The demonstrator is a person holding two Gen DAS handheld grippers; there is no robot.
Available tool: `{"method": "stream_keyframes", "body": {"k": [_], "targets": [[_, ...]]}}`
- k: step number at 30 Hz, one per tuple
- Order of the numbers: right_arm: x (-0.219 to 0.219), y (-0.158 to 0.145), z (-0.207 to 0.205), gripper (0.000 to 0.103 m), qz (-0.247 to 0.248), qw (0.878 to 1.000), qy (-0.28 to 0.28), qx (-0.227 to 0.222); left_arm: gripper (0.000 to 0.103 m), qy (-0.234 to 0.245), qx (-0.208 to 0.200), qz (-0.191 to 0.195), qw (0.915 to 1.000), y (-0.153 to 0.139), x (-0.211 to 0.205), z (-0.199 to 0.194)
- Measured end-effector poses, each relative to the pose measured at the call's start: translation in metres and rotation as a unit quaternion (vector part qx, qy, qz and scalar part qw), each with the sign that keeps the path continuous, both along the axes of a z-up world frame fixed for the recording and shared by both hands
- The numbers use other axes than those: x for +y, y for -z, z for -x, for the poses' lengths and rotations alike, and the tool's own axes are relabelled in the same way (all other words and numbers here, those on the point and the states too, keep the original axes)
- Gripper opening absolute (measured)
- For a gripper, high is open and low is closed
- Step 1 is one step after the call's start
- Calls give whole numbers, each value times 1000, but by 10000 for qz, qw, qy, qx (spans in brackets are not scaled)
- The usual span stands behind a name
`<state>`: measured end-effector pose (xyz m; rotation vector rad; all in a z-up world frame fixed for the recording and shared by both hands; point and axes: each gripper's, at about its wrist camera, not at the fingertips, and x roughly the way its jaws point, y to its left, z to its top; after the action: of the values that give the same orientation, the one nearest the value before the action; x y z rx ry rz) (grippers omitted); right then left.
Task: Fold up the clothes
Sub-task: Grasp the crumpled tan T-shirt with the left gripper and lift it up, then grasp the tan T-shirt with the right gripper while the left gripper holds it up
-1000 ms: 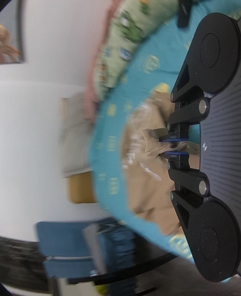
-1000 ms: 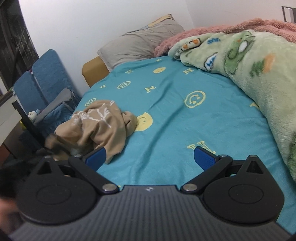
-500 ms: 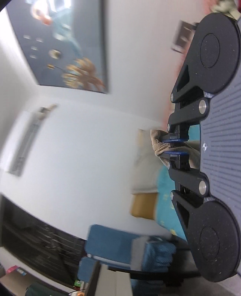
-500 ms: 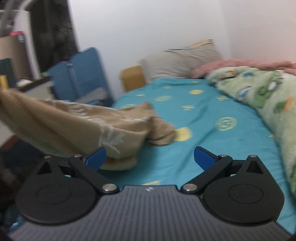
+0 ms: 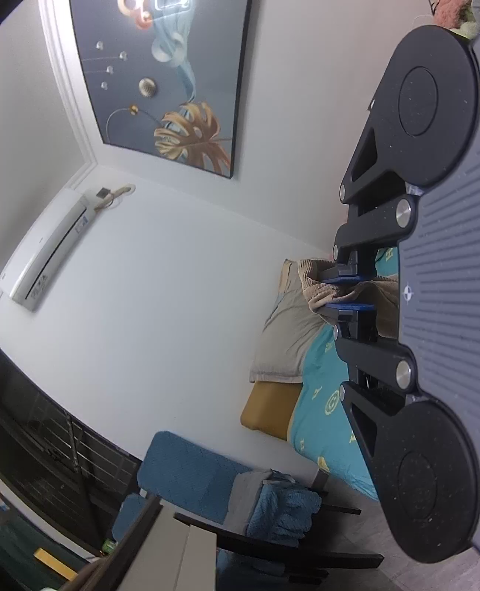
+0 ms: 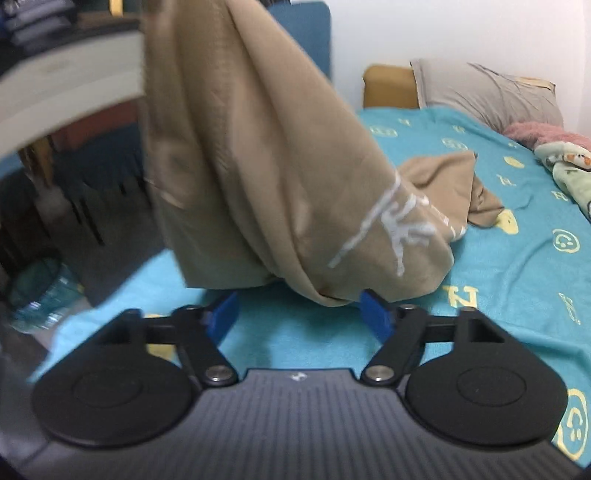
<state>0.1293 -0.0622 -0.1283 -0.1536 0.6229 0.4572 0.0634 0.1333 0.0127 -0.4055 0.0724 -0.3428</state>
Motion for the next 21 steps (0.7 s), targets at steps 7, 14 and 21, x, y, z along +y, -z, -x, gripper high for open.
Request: {"method": "stream_keyframes", "body": {"k": [7, 14, 21], "targets": [[-13, -9, -9, 9, 16, 9975, 605, -359, 11, 16, 360, 155, 9992, 23, 25, -26], [-81, -69, 17, 3, -369, 9810, 1668, -918, 11, 441, 628, 120, 9970, 38, 16, -31], [-147, -72, -18, 5, -1040, 9628, 2473, -320, 11, 606, 1268, -687, 9877, 65, -29, -46]]}}
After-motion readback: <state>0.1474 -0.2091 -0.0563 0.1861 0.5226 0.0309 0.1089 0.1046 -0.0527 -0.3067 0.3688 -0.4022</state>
